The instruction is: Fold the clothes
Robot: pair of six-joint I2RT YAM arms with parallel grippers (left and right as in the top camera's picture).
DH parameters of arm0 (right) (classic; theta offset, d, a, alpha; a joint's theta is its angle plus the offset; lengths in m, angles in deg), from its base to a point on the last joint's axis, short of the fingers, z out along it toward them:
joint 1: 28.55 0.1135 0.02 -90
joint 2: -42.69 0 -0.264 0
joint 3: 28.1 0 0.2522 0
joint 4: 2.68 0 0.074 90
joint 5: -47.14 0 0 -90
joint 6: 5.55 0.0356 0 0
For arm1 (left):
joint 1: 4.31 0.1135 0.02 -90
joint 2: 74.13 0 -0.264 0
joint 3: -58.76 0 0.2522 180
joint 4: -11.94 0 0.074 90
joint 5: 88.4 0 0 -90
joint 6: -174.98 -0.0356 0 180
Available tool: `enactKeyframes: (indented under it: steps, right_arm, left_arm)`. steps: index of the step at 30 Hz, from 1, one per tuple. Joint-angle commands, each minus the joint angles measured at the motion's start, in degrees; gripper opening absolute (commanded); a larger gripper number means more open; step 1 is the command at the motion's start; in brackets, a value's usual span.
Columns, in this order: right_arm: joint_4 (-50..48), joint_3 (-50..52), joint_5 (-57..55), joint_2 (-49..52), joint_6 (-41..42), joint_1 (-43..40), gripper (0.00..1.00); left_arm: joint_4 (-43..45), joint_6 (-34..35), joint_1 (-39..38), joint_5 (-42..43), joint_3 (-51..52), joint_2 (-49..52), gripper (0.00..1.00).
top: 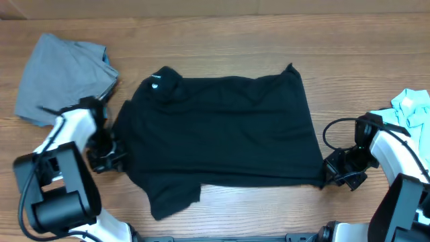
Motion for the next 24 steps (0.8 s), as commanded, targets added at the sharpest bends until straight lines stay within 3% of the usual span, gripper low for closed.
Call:
enactKeyframes:
  steps: [1,3,5,6,8,9,12,14,20,21,23,24]
  right_arm:
    - [-0.44,0.79,0.55,-0.90,0.66,-0.17,0.04]
    - [-0.42,0.79,0.52,-0.90,0.61,-0.17,0.05]
    - [-0.20,0.79,0.39,-0.90,0.59,-0.17,0.14]
    - [-0.15,0.79,0.57,-0.90,0.59,-0.17,0.22]
    - [-0.07,0.79,1.40,-0.90,0.59,-0.17,0.52]
    - [-0.07,0.72,2.16,-0.90,0.57,-0.17,0.60]
    - [-0.48,-0.24,2.49,-0.90,0.48,-0.76,0.64]
    - [-0.39,-2.60,2.69,-1.25,0.61,-2.47,0.59]
    - [1.07,-12.37,4.46,-6.29,-2.67,-4.20,0.60]
    - [0.83,-13.79,5.68,-7.17,-4.09,-3.87,0.61]
    - [-0.33,-16.37,9.68,-9.03,-8.24,-2.86,0.66]
    - [-0.94,-17.05,11.74,-9.79,-9.64,-2.34,0.68]
  left_arm:
    - [-0.57,1.57,2.78,-0.92,-3.21,-2.19,0.06]
    - [-0.44,0.04,2.56,0.85,-3.23,-3.34,0.09]
    - [-0.09,-1.11,1.68,2.64,-3.23,-4.44,0.09]
    - [0.20,-2.03,1.01,3.76,-3.26,-5.01,0.09]
    - [1.31,-4.33,-0.35,6.49,-3.52,-5.97,0.09]
    - [2.19,-6.14,-1.11,8.79,-3.67,-6.54,0.09]
    - [5.42,-10.93,-4.28,14.56,-4.46,-8.46,0.08]
    - [7.69,-13.92,-7.93,16.94,-6.14,-9.62,0.06]
    - [16.46,-16.37,-15.82,17.22,-10.23,-9.55,0.06]
    - [19.54,-16.35,-16.98,17.22,-10.25,-9.42,0.11]
    - [24.24,-16.33,-18.71,17.22,-10.27,-8.28,0.35]
    - [26.32,-16.33,-19.43,17.25,-10.27,-7.23,0.42]
